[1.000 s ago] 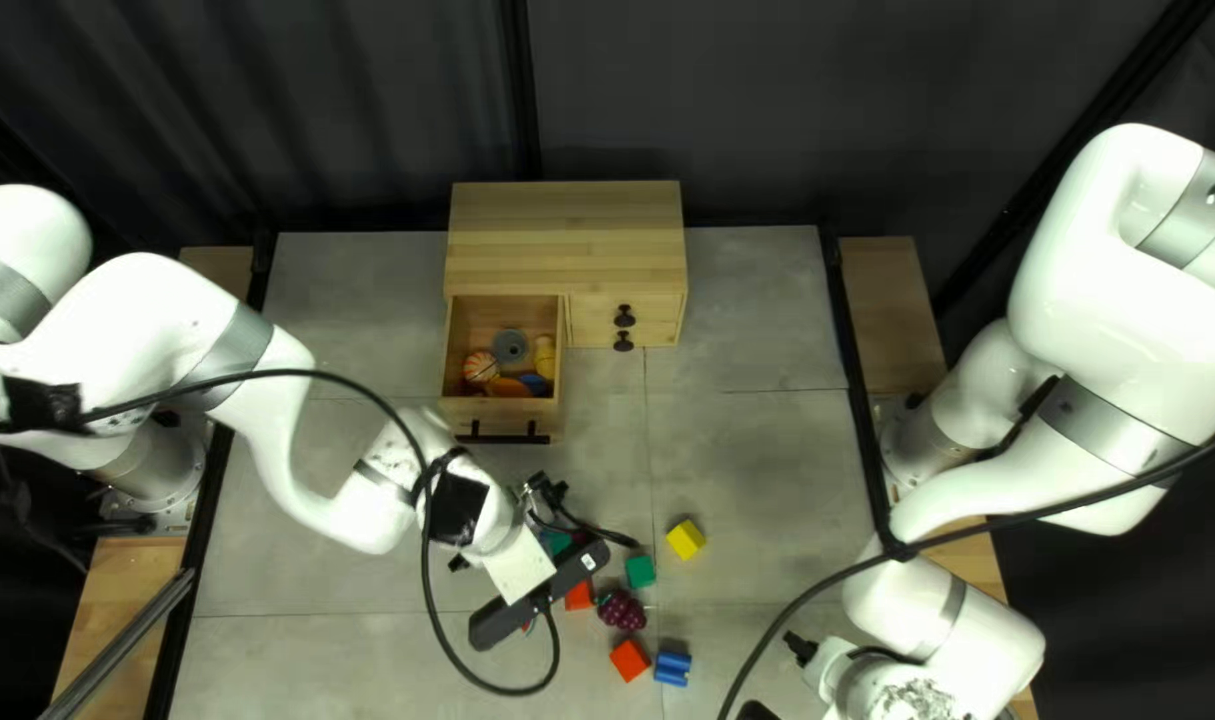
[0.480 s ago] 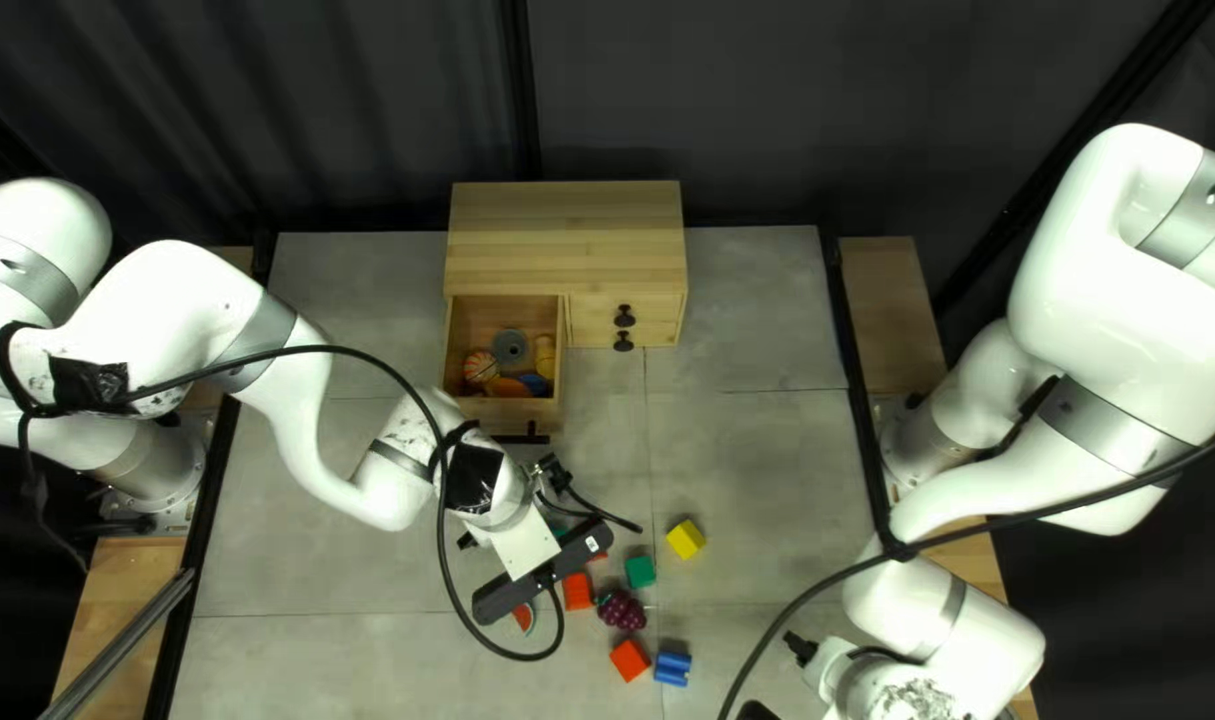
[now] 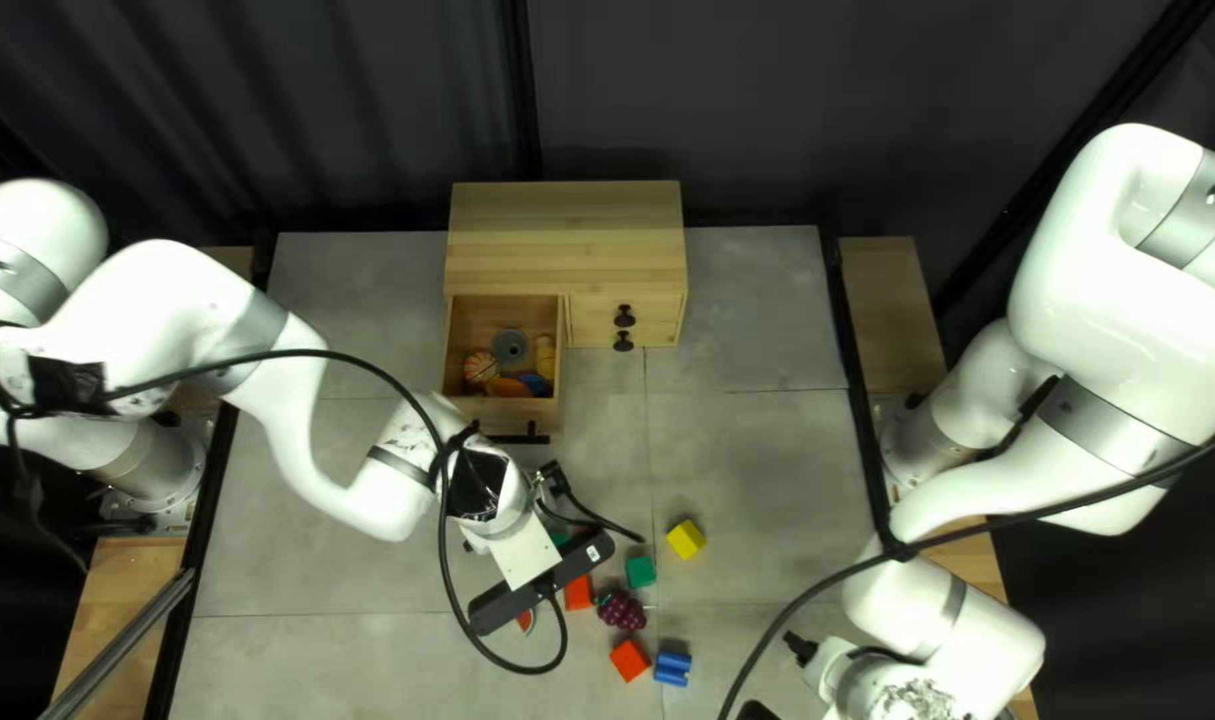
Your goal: Open drawers and place objects into drawer and close
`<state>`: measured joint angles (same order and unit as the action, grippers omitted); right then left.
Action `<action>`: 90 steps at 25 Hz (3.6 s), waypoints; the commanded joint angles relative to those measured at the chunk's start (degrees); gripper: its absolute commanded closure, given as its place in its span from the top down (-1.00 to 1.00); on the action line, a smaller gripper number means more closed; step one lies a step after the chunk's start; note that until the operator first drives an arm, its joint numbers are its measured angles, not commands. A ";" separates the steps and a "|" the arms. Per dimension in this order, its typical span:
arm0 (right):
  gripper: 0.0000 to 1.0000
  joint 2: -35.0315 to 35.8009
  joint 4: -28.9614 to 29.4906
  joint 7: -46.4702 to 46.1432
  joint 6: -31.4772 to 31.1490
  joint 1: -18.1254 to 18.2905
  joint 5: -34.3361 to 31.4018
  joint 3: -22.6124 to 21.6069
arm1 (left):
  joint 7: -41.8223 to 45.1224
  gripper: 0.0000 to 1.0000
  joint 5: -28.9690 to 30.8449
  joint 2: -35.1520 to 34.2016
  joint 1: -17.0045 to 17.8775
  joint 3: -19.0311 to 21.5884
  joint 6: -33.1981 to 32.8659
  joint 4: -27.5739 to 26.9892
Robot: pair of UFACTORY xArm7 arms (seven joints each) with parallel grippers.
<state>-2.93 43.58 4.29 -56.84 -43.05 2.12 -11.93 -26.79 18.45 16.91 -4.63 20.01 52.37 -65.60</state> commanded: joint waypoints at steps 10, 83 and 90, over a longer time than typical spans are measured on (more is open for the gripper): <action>1.00 0.00 0.00 0.00 0.00 0.00 0.00 0.00 | 11.75 -1.00 -6.97 -11.71 -1.88 -1.94 10.36 -1.31; 1.00 0.00 0.00 0.00 0.00 0.00 0.00 0.00 | 26.57 1.00 -7.91 1.38 8.35 3.11 -11.07 2.52; 1.00 0.00 0.00 0.00 0.00 0.00 0.00 0.00 | 27.90 1.00 -16.89 -6.62 9.35 7.16 -5.52 10.49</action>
<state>-2.93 43.58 4.29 -56.84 -43.05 2.12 -11.93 0.08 5.02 13.69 3.91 25.25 45.08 -58.39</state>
